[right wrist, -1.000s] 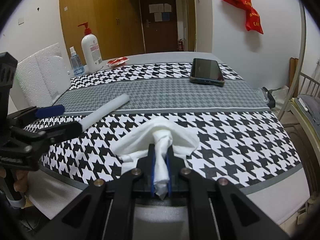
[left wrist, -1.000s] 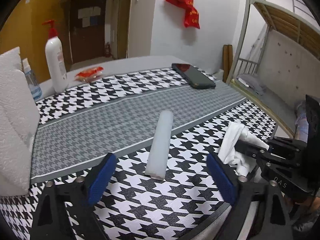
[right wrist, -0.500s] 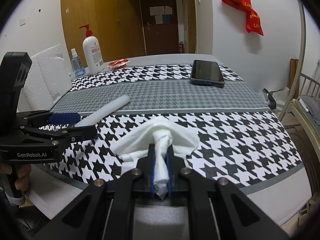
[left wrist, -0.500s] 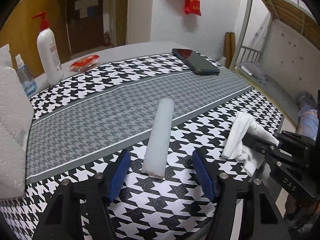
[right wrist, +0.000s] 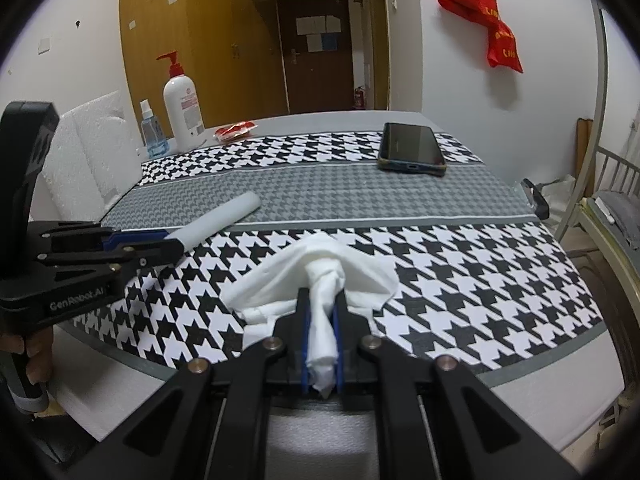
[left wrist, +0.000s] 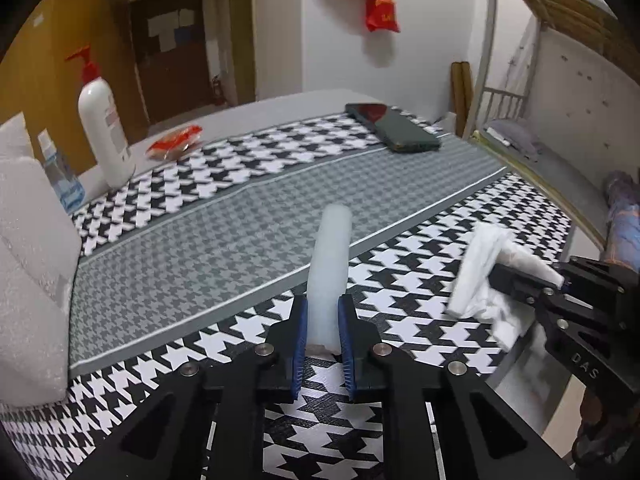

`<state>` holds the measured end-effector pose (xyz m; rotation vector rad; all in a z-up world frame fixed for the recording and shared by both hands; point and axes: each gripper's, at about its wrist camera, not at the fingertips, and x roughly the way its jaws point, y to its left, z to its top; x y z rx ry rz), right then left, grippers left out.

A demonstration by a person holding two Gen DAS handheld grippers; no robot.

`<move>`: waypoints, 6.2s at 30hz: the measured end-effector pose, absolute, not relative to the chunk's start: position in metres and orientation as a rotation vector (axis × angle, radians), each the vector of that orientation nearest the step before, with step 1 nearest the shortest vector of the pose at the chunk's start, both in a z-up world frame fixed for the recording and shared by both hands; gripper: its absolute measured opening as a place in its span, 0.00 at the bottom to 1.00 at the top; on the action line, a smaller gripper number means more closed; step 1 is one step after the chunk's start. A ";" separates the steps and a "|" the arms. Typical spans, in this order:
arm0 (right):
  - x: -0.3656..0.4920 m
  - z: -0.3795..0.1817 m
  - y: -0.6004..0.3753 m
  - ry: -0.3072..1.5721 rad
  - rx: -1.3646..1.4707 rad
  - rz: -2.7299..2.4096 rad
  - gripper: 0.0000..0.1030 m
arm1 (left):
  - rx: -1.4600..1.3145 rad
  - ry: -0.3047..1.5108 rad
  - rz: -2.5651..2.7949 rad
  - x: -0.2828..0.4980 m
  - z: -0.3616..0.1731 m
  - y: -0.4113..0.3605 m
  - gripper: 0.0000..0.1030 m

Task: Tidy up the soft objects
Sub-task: 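Carry the white cloth and white cylinder toward the foam box with both tools, then open the right tool over the foam box, dropping the white cloth, then withdraw the right tool while left tool moves the white cylinder over the box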

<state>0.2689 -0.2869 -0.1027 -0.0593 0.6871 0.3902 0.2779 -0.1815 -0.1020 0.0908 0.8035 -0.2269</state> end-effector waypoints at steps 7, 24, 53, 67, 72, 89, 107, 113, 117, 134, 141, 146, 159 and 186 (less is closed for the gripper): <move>0.264 -0.091 -0.286 0.665 -0.053 0.399 0.11 | 0.077 0.739 -0.226 0.266 -0.084 -0.174 0.16; 0.252 -0.060 -0.278 0.598 -0.054 0.416 0.11 | 0.050 0.646 -0.209 0.242 -0.053 -0.151 0.16; 0.230 -0.013 -0.216 0.481 -0.098 0.542 0.12 | 0.001 0.473 -0.052 0.187 0.002 -0.077 0.16; 0.218 0.003 -0.177 0.432 -0.095 0.615 0.12 | -0.013 0.413 0.018 0.153 0.019 -0.034 0.16; 0.213 0.006 -0.158 0.421 -0.102 0.636 0.12 | -0.021 0.395 0.040 0.141 0.023 -0.019 0.16; 0.198 0.027 -0.111 0.366 -0.121 0.681 0.12 | -0.019 0.306 0.096 0.101 0.044 0.019 0.16; 0.197 0.049 -0.073 0.324 -0.148 0.760 0.12 | -0.035 0.270 0.198 0.082 0.050 0.053 0.16; 0.202 0.055 -0.057 0.320 -0.159 0.785 0.12 | -0.044 0.269 0.244 0.077 0.051 0.070 0.16; 0.205 0.059 -0.045 0.316 -0.166 0.802 0.12 | -0.048 0.271 0.277 0.072 0.050 0.079 0.16; 0.225 0.068 0.003 0.325 -0.156 0.853 0.12 | -0.060 0.295 0.336 0.071 0.041 0.101 0.16; 0.239 0.067 0.012 0.346 -0.139 0.837 0.12 | -0.052 0.306 0.336 0.077 0.039 0.106 0.16; 0.247 0.065 0.021 0.367 -0.145 0.829 0.12 | -0.053 0.311 0.323 0.082 0.036 0.105 0.16; 0.255 0.061 0.034 0.370 -0.153 0.824 0.93 | -0.059 0.320 0.325 0.089 0.033 0.111 0.16; 0.245 0.064 -0.004 0.353 -0.113 0.773 1.00 | -0.026 0.282 0.227 0.117 0.054 0.096 0.16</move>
